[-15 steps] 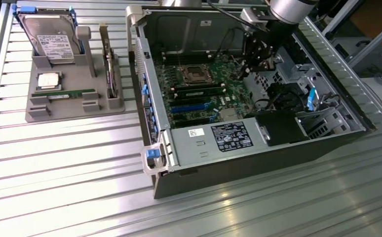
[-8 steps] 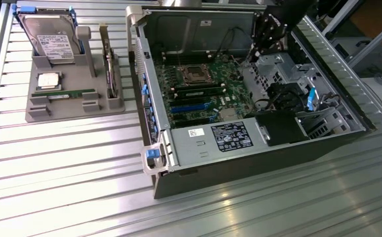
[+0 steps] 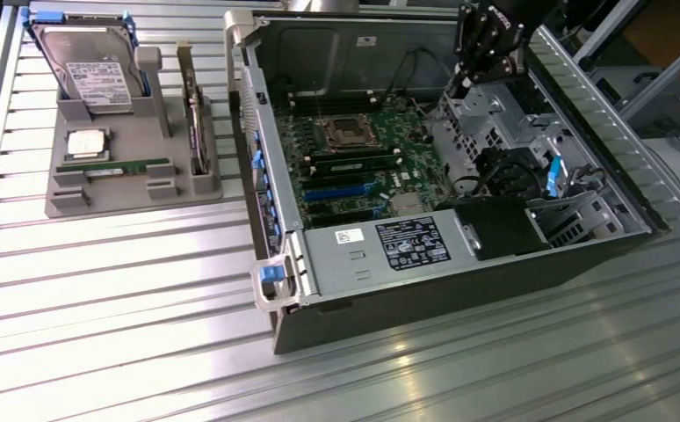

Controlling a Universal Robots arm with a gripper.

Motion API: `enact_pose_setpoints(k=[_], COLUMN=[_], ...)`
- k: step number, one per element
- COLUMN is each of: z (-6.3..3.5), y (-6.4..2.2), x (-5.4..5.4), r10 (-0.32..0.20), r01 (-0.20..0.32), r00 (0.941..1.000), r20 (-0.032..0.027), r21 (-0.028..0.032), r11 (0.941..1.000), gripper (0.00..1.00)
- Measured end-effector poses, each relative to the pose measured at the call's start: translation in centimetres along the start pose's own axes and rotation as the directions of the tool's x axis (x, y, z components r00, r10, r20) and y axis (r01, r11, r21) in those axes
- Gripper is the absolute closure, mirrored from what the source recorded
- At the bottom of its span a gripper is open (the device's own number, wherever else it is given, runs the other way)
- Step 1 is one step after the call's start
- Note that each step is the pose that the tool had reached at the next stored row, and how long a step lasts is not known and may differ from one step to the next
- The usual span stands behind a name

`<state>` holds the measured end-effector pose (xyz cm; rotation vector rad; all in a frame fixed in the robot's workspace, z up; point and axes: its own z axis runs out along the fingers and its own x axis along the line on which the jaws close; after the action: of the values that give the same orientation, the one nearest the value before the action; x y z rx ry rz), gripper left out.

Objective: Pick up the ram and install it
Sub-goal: 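Press down the ram until it locks into place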

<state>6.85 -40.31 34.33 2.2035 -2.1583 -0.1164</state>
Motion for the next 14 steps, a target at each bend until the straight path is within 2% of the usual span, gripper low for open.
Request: enact_pose_setpoints(k=[3,4,9,10,11,12,14], z=[0.0,0.0,0.01,0.01,0.0,0.01,0.0], y=[0.0,0.0,0.0,0.0,0.0,0.0,0.0], x=[0.0,0.0,0.0,-0.01,0.0,0.0,0.0], r10=[0.001,0.013,0.093,0.109,0.133,0.147,0.171], r01=[-0.001,-0.013,-0.093,-0.109,-0.133,-0.147,-0.171], r00=[1.0,0.9999,0.9956,0.994,0.9911,0.9889,0.985], r20=[0.0001,0.0009,-0.0033,-0.0063,-0.0138,-0.0186,-0.0247], r21=[0.0,0.0002,0.0014,0.0019,0.003,0.0037,0.0048], r11=[1.0,0.9999,0.9956,0.994,0.9912,0.9891,0.9853], gripper=[0.89,0.89,0.89,0.89,0.89,0.89,0.89])
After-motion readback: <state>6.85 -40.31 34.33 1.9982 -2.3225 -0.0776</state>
